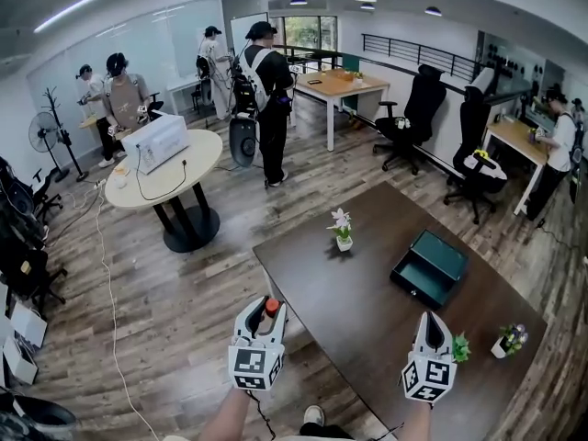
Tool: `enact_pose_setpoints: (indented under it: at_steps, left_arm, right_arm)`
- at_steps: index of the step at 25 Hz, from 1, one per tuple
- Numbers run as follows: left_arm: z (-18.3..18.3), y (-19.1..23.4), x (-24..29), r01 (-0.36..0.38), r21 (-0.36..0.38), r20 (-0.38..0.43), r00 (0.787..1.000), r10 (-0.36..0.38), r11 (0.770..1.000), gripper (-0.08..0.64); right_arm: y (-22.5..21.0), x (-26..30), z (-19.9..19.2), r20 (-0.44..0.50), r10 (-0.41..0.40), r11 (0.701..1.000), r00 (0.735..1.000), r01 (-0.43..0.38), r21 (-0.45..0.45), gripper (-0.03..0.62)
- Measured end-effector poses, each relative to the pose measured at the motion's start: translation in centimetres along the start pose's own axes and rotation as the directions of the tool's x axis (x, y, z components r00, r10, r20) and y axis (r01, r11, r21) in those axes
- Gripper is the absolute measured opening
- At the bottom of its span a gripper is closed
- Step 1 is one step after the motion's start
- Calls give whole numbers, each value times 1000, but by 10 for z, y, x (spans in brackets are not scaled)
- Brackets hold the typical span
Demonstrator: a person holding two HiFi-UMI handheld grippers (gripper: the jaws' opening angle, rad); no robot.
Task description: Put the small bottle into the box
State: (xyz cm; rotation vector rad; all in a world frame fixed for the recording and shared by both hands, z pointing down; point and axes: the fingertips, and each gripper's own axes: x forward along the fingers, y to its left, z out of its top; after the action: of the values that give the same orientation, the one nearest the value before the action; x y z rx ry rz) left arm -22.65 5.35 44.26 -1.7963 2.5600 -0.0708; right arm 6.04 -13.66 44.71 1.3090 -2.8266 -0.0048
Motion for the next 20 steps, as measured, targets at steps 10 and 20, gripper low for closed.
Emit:
enact_pose_setpoints:
  at_steps: [10,20]
  left_arm:
    - [1,-12,54,27,18,-14,1000,-26,999,141]
    - [1,-34,111,72,37,-33,997,-71,997,141]
  right_arm:
    - [-28,41,-13,-18,-24,999,1000,25,33,2]
    - [-66,67,-28,-23,-69,995,997,70,67,2]
